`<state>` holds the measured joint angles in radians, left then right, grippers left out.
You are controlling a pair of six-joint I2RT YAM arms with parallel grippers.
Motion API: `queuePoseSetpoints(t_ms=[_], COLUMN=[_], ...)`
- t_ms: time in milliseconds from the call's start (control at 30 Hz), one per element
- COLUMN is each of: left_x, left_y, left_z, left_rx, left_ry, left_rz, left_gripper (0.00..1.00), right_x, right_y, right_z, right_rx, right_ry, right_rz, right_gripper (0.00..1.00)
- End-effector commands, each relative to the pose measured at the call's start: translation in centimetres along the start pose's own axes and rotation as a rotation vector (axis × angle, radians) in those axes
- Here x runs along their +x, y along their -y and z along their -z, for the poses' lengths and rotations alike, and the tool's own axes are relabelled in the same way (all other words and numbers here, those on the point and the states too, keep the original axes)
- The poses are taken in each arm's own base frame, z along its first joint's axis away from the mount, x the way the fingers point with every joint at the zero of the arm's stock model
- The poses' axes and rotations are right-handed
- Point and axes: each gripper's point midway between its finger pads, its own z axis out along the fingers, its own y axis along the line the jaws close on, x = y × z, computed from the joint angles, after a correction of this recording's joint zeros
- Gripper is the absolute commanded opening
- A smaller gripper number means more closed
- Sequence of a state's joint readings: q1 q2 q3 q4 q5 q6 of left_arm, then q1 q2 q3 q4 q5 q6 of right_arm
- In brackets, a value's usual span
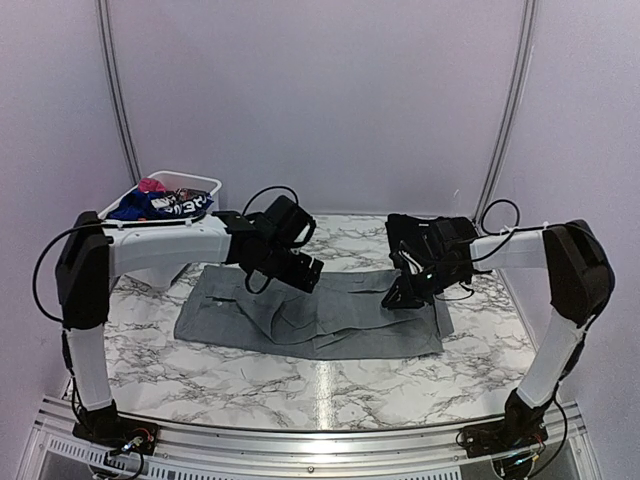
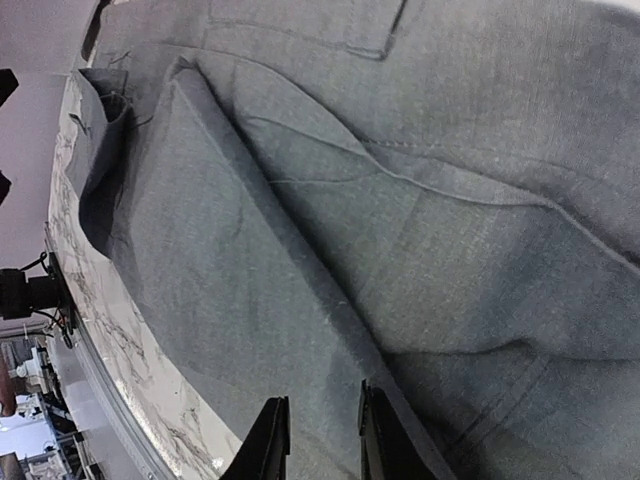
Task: Fold and stack the mixed laundry pile
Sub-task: Adjust the rectangle-folded shirt at the center of the board.
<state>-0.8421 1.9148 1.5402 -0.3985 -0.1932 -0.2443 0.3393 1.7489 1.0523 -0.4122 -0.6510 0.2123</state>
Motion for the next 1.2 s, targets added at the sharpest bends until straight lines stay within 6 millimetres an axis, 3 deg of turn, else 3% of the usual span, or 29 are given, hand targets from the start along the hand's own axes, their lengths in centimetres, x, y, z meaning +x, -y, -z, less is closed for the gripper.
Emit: queuePoseSetpoints(t_ms=[0, 133, 300, 400, 533, 600, 767, 900, 1033, 1167], left_x=[4.0, 7.0, 10.7, 12.1, 14.9, 15.6, 13.1, 12.5, 13.3, 14.3], left_y=[-2.6, -5.7, -10.5, -12.4, -13.8, -13.5, -10.0, -10.1, -10.1, -11.1], left_z=[-2.1, -2.5, 1.4, 4.1, 6.0, 6.5, 6.5, 5.2, 2.8, 1.4], left_rx=[-0.216, -0.381, -0.573, -0.605, -0.576, -0.527, -0.22, -0.12, -0.107, -0.164], left_ry=[-0.176, -0.266, -0.309, -0.31, -0.327, -0.294, -0.135, -0.112, -0.182, -0.209], left_rz=[-0.087, -0.147, -0.111, -0.02, 0.136, 0.196, 0.351, 0.445, 0.503, 0.535], left_gripper=[0.99, 0.99, 0.99, 0.99, 0.99, 0.99, 0.94, 0.79, 0.62, 0.56], right_x=[0.9, 3.4, 5.3, 5.3, 4.8, 4.2, 2.4, 1.9, 1.8, 1.6], right_y=[1.4, 4.3, 7.9, 8.8, 8.4, 7.7, 6.2, 5.9, 5.4, 5.5], right_z=[-2.2, -3.6, -3.8, -3.5, -3.3, -2.9, -2.0, -1.1, -0.7, -0.4], right_rx=[-0.014, 0.051, 0.112, 0.124, 0.117, 0.098, 0.077, 0.101, 0.092, 0.105], right_ry=[-0.042, -0.101, -0.122, -0.111, -0.102, -0.086, -0.058, -0.05, -0.053, -0.049], right_rz=[-0.036, -0.1, -0.191, -0.204, -0.193, -0.178, -0.128, -0.088, -0.089, -0.076], right_gripper=[0.2, 0.19, 0.19, 0.19, 0.19, 0.19, 0.19, 0.19, 0.19, 0.18])
